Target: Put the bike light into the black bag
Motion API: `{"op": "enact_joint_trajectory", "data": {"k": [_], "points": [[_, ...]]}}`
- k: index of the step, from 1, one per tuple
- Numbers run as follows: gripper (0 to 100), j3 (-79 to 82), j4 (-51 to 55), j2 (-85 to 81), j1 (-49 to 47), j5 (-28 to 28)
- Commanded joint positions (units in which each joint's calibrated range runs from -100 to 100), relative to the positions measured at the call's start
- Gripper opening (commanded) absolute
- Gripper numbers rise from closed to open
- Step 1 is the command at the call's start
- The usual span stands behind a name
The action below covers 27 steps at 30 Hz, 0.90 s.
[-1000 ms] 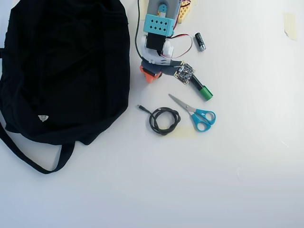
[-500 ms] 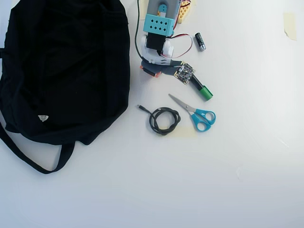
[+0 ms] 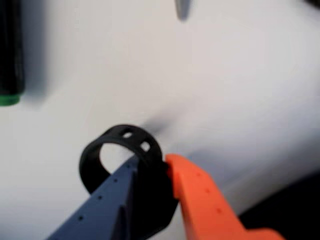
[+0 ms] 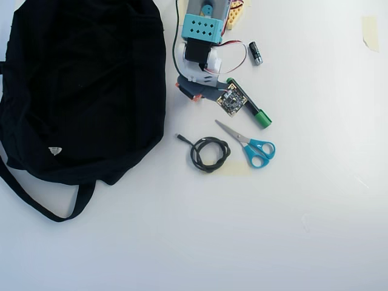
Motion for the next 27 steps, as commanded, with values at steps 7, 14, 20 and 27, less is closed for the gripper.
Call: {"op": "enact_joint_trajectory", "data": {"k": [7, 14, 20, 27], "points": [[2, -16.70, 5.33, -1.78, -0.44, -2.18], [2, -23.62, 5.33, -1.87, -0.74, -12.25], [2, -34.67, 11.10, -1.78, -1.11, -20.74], [2, -41.50, 13.60, -1.78, 0.53, -33.17]]}}
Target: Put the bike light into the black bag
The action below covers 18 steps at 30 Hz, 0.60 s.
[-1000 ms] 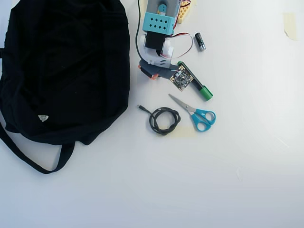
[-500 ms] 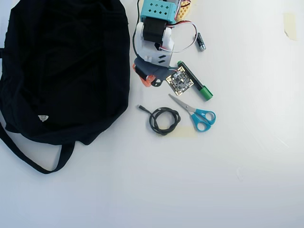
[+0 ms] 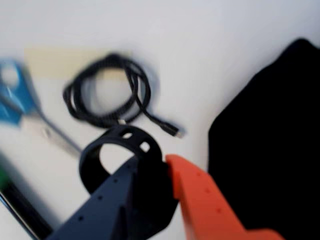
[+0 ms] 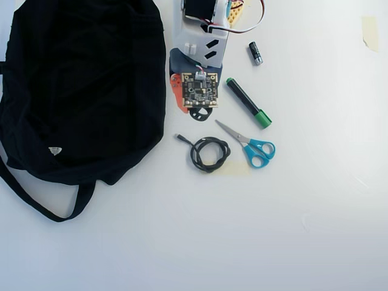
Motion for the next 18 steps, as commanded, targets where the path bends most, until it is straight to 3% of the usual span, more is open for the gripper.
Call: {"op": "enact_joint_trajectory", "data": {"k": [1, 6, 18], "points": [[2, -5.50, 0.37, -1.78, 1.35, -8.38], [2, -8.11, 0.29, -1.70, 2.84, -14.83], [2, -7.57, -0.06, 4.03, 18.85, -17.55]]}}
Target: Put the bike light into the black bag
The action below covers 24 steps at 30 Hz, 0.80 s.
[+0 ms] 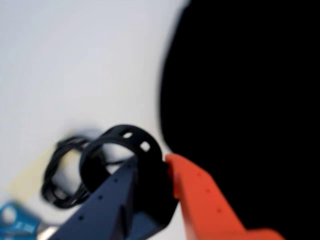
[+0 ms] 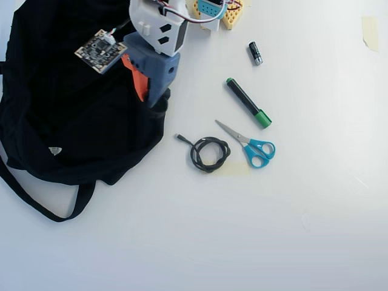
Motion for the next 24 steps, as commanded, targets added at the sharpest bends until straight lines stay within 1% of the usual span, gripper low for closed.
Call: {"op": "enact_joint_trajectory", "data": {"k": [1, 8, 12, 15, 17, 21, 22, 24], "points": [[2, -2.02, -0.40, 2.28, 6.60, -0.96], [2, -3.01, -1.87, 8.01, 17.22, -1.01], [2, -2.20, -8.50, 9.09, 25.45, -0.85], [2, -2.92, -12.46, 18.63, 34.35, -0.96], [2, -2.92, -14.61, 22.45, 37.12, -1.01], [3, -2.29, -14.27, 24.60, 39.29, -0.96], [6, -1.93, -12.29, 24.60, 40.63, -0.96], [26, -2.56, -10.82, 23.28, 40.33, -0.90]]}}
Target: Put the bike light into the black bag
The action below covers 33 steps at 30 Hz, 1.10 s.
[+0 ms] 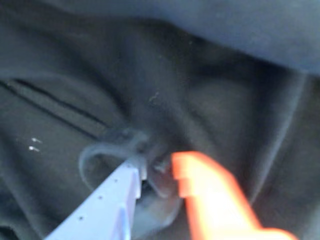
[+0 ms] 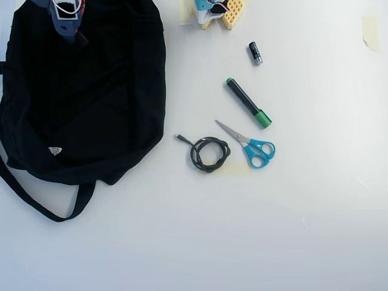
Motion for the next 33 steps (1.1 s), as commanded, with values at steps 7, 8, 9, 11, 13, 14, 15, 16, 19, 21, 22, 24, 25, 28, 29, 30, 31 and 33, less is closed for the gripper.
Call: {"op": "enact_joint_trajectory", "data": {"k": [7, 8, 9, 11, 13, 14, 15, 16, 19, 21, 22, 24, 25, 28, 29, 30, 31, 33], "points": [[41, -2.62, 3.78, -21.96, -15.63, 0.30], [40, -2.62, 4.39, -22.96, -18.77, 0.25], [40, -2.62, 4.99, -23.29, -24.31, 0.25], [40, -2.80, 4.65, -23.29, -35.75, -0.23], [27, -3.52, -1.99, -23.29, -51.01, -0.33], [18, -3.52, -3.62, -23.29, -54.82, -0.33], [12, -3.52, -3.54, -23.29, -56.62, -0.49], [2, -3.78, -3.62, -23.70, -59.54, -1.90], [2, -2.98, -1.99, -27.02, -62.00, -4.58], [2, -2.17, 1.63, -30.59, -62.38, -4.95], [2, -1.54, 3.96, -32.25, -62.15, -4.68], [2, -0.73, 11.79, -36.73, -62.08, -4.68], [2, 0.08, 15.67, -38.97, -62.30, -4.68], [2, 3.13, 20.58, -43.29, -62.83, -4.74], [2, 5.20, 21.44, -44.95, -62.90, -4.74], [2, 7.36, 21.61, -46.69, -63.13, -4.53], [2, 9.69, 21.61, -48.68, -63.50, -3.58], [2, 14.90, 21.18, -53.33, -63.72, -1.01]]}}
